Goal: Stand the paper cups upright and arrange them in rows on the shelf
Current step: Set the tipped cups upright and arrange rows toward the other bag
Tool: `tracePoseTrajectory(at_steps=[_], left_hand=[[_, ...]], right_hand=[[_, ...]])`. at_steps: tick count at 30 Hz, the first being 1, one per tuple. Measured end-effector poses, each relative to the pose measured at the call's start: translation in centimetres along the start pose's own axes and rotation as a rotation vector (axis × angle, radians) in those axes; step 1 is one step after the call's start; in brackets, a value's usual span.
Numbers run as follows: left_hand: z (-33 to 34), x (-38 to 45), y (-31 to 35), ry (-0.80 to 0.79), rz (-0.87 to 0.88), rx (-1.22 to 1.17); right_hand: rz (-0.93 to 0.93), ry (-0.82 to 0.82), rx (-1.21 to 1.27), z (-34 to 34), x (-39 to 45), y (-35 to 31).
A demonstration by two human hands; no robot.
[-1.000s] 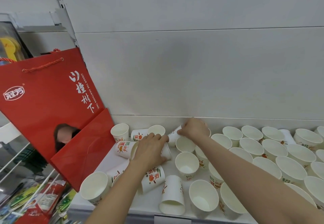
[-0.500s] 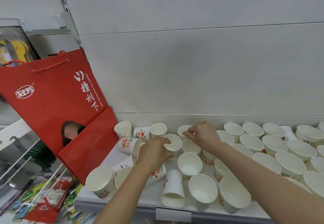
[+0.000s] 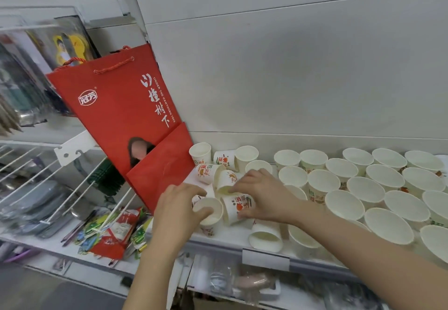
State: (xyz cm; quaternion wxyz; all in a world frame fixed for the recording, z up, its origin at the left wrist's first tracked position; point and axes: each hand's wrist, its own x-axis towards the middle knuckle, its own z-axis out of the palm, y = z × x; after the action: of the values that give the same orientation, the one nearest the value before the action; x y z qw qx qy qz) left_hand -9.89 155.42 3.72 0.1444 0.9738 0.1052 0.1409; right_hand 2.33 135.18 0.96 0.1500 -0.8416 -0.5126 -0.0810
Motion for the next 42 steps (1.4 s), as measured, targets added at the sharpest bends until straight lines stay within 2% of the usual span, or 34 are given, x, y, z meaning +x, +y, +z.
tracePoseTrajectory(at_steps=[3, 7, 11, 16, 20, 25, 27, 32, 38, 42], left_hand=[[1.1, -1.9, 0.0, -0.049, 0.061, 0.029], [2.5, -2.8, 0.3, -0.062, 0.12, 0.057], [3.1, -3.0, 0.6, 0.015, 0.184, 0.03], [3.0, -2.4, 0.4, 0.07, 0.162, 0.119], [2.7, -2.5, 0.1, 0.041, 0.152, 0.191], [3.2, -2.8, 0.2, 0.038, 0.166, 0.154], [3.3, -2.8, 0.2, 0.05, 0.196, 0.144], [4.7, -2.2, 0.8, 0.087, 0.276, 0.142], [6.1, -1.8, 1.0, 0.094, 0.314, 0.036], [6.2, -2.0, 0.8, 0.073, 0.317, -0.047]], right_hand=[[-0.072, -0.098, -0.05, 1.4, 0.9, -1.6], [-0.152, -0.061, -0.134, 2.4, 1.0, -1.9], [-0.101, 0.032, -0.11, 2.0, 0.9, -1.6], [0.028, 0.028, -0.047, 1.9, -0.8, -1.1], [0.034, -0.062, -0.073, 1.7, -0.8, -0.3], [0.047, -0.206, -0.16, 0.8, 0.5, -0.5], [0.098, -0.151, -0.131, 0.0, 0.2, -0.3], [0.4, 0.011, 0.088, -0.8, -2.4, 0.4], [0.421, 0.07, -0.044, 0.3, -2.7, -0.4], [0.421, 0.287, -0.003, -0.5, -3.4, -1.9]])
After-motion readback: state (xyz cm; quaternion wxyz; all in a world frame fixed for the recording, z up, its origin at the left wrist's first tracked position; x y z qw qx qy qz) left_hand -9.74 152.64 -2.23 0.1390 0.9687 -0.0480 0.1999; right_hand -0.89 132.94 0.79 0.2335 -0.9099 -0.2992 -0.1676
